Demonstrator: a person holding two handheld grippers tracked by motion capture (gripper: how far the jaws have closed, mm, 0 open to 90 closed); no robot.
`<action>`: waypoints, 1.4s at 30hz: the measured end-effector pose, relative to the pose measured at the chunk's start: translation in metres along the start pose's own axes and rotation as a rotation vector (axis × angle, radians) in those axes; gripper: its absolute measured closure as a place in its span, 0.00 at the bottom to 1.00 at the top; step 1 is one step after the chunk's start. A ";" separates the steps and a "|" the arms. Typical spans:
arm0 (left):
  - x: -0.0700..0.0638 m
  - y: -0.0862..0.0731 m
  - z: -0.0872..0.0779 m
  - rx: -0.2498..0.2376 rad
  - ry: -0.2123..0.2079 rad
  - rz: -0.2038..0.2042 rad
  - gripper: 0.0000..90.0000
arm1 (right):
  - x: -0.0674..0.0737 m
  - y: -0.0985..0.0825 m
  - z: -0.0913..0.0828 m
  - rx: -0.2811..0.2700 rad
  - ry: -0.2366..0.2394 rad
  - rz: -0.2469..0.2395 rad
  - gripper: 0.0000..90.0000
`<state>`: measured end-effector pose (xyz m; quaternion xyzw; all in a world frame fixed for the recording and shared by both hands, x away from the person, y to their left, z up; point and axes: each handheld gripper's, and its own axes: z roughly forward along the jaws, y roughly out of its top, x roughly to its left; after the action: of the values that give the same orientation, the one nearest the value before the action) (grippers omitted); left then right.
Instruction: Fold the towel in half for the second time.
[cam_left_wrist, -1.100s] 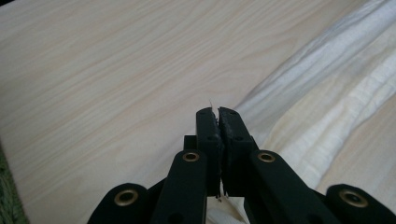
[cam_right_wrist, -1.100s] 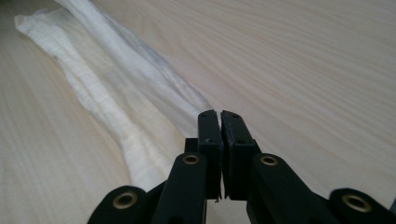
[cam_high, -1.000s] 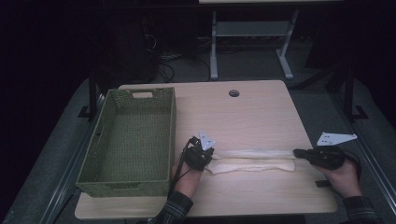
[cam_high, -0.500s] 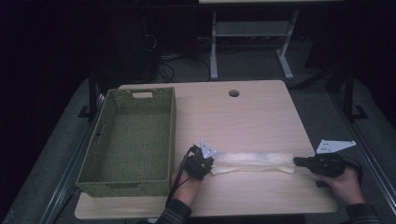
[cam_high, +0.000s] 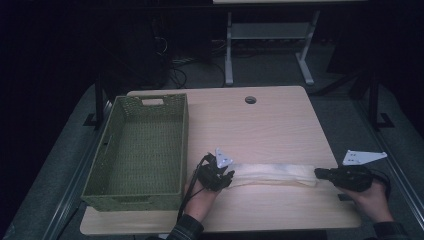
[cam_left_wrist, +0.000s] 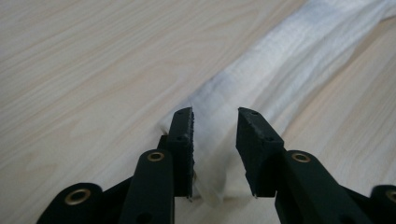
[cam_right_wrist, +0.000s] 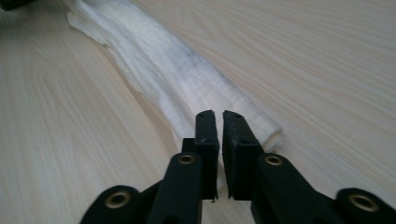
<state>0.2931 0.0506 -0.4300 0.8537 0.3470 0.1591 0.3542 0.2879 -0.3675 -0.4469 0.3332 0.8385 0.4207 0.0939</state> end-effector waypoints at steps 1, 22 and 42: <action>0.000 0.001 0.001 0.000 -0.020 -0.005 0.77 | 0.000 0.000 0.004 0.017 0.010 0.005 0.97; -0.002 -0.010 0.010 0.059 -0.124 -0.009 0.74 | 0.013 -0.006 0.012 0.069 0.075 -0.019 1.00; 0.005 0.003 0.013 0.001 -0.140 0.029 0.43 | -0.010 0.007 0.042 0.153 -0.022 -0.019 1.00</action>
<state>0.3049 0.0467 -0.4372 0.8679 0.3091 0.1037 0.3749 0.3168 -0.3441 -0.4691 0.3360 0.8702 0.3511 0.0814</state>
